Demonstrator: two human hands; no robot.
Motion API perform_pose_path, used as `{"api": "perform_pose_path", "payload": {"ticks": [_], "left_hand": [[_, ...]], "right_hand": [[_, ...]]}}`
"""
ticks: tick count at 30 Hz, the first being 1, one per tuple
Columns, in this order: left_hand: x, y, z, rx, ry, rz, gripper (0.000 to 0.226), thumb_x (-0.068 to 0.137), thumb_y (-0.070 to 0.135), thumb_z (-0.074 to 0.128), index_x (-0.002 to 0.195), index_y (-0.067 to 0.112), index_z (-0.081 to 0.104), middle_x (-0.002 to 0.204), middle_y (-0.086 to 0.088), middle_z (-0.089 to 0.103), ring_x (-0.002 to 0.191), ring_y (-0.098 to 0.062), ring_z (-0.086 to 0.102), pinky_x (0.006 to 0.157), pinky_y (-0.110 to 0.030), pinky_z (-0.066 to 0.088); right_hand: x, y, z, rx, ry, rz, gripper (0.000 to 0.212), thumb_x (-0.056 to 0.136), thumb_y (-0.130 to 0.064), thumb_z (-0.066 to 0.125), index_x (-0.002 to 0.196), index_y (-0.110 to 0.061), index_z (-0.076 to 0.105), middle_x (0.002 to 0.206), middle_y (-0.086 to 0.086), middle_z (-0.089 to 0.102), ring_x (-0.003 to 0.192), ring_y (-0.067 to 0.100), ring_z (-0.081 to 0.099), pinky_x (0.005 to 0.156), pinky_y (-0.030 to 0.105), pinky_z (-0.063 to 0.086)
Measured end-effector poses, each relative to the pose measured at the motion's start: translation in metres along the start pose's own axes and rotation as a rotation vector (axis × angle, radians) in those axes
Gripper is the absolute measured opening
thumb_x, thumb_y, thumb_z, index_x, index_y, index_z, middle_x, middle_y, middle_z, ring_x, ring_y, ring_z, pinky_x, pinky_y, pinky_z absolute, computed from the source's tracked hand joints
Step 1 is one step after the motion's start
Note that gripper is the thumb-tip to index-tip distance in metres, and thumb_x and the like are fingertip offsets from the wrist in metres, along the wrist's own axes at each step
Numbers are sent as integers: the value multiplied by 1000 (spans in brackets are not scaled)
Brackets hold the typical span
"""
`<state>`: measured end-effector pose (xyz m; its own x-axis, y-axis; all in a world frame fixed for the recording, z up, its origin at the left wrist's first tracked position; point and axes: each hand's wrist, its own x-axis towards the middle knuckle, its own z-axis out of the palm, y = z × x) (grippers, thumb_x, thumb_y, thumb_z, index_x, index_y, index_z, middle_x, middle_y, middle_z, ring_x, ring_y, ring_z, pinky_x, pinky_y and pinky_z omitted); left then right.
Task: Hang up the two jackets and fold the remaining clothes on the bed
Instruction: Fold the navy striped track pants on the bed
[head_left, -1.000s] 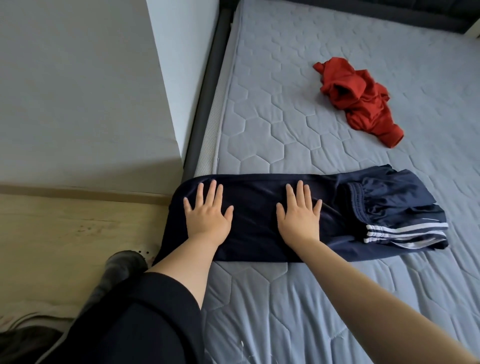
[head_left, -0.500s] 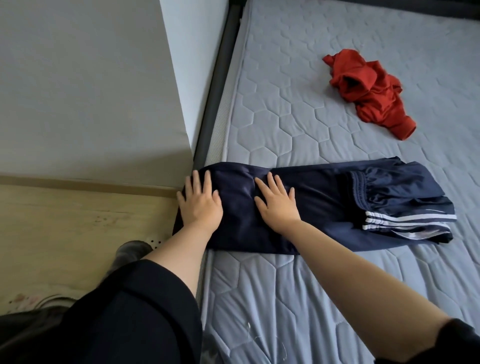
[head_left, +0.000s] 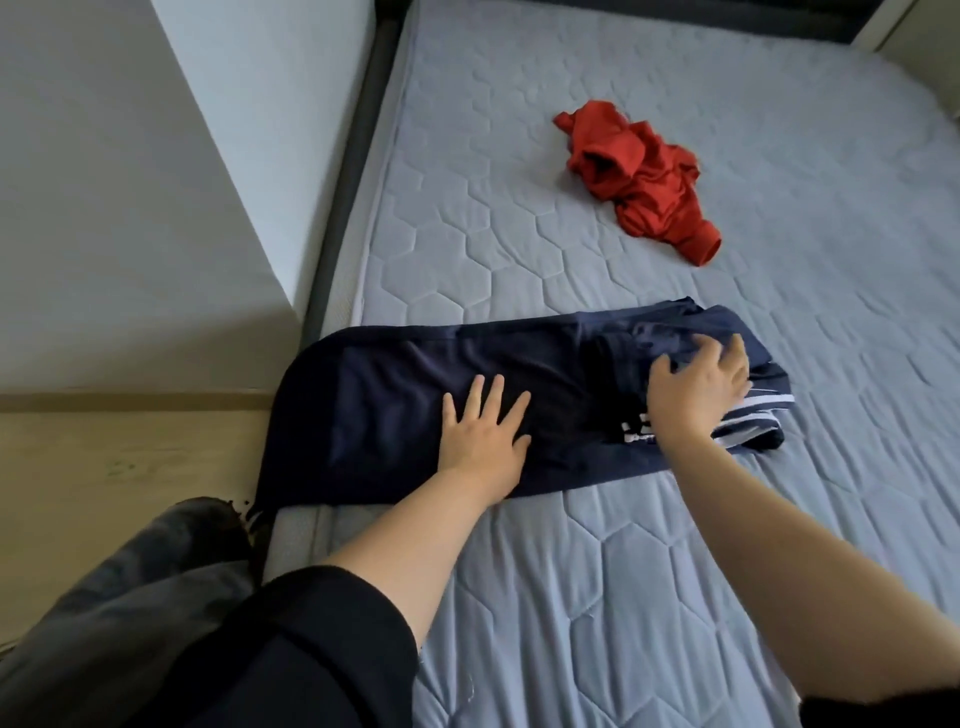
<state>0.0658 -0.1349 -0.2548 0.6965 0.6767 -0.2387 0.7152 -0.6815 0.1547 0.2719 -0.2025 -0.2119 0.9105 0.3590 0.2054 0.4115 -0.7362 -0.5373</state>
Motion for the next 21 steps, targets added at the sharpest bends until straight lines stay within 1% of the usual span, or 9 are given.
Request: {"api": "perform_pose_path", "payload": {"ticks": [4,6,10,13,16,18,19,20,21], "left_hand": [[4,3,-6,27,-81,-21,57,100,47,18,149,34,-6,158,-2,-15,144,-26,-17,112,-56,-5],[6,1,-10,35,-114,-17,57,100,48,19,149,35,-6,158,-1,-15,144,-25,-16,112,-56,-3],[8,2,-16,52,-173,-24,57,100,47,22,149,36,-5,158,-1,-14,144,-25,-15,113,-56,-2],[10,4,-19,65,-196,-29,57,100,45,23,149,36,-6,158,-2,-14,144,-26,-15,113,-56,-1],[11,6,-21,67,-212,-29,57,101,44,23,149,37,-6,158,-3,-13,144,-27,-14,113,-56,1],[12,6,-24,67,-232,-25,57,101,43,24,149,37,-5,158,-3,-13,145,-27,-14,113,-56,2],[12,6,-25,67,-244,-22,56,101,43,24,149,37,-5,158,-3,-13,145,-27,-14,113,-56,3],[12,6,-27,68,-253,-22,56,101,43,24,149,37,-5,158,-3,-13,145,-28,-13,113,-56,3],[12,6,-28,74,-260,-22,57,101,43,24,149,37,-5,158,-3,-13,145,-28,-13,114,-55,3]], "right_hand": [[25,42,-13,-107,-85,268,70,87,-35,59,143,-8,29,156,15,11,144,29,7,115,51,4],[38,55,-17,-171,-151,285,75,87,-39,57,146,-7,23,156,14,13,145,28,7,114,54,3],[68,67,-21,-262,-281,257,79,81,-40,58,144,-8,23,152,14,21,142,29,15,113,55,4],[80,66,-22,-206,-437,416,98,73,-45,72,146,-11,17,148,17,25,138,32,24,113,51,20],[88,67,-19,-152,-481,481,109,67,-45,80,146,-9,14,143,18,32,133,34,33,109,43,32],[92,69,-20,-119,-473,511,107,65,-46,80,145,-10,18,140,17,35,130,34,36,107,43,35],[93,71,-21,-63,-467,536,99,67,-44,78,142,-9,24,136,16,41,126,33,42,104,43,38],[94,74,-22,36,-449,560,86,69,-40,76,137,-8,35,127,15,50,115,31,52,95,41,44],[93,78,-23,163,-421,602,68,71,-36,73,128,-8,48,111,13,59,97,28,60,83,39,49]]}}
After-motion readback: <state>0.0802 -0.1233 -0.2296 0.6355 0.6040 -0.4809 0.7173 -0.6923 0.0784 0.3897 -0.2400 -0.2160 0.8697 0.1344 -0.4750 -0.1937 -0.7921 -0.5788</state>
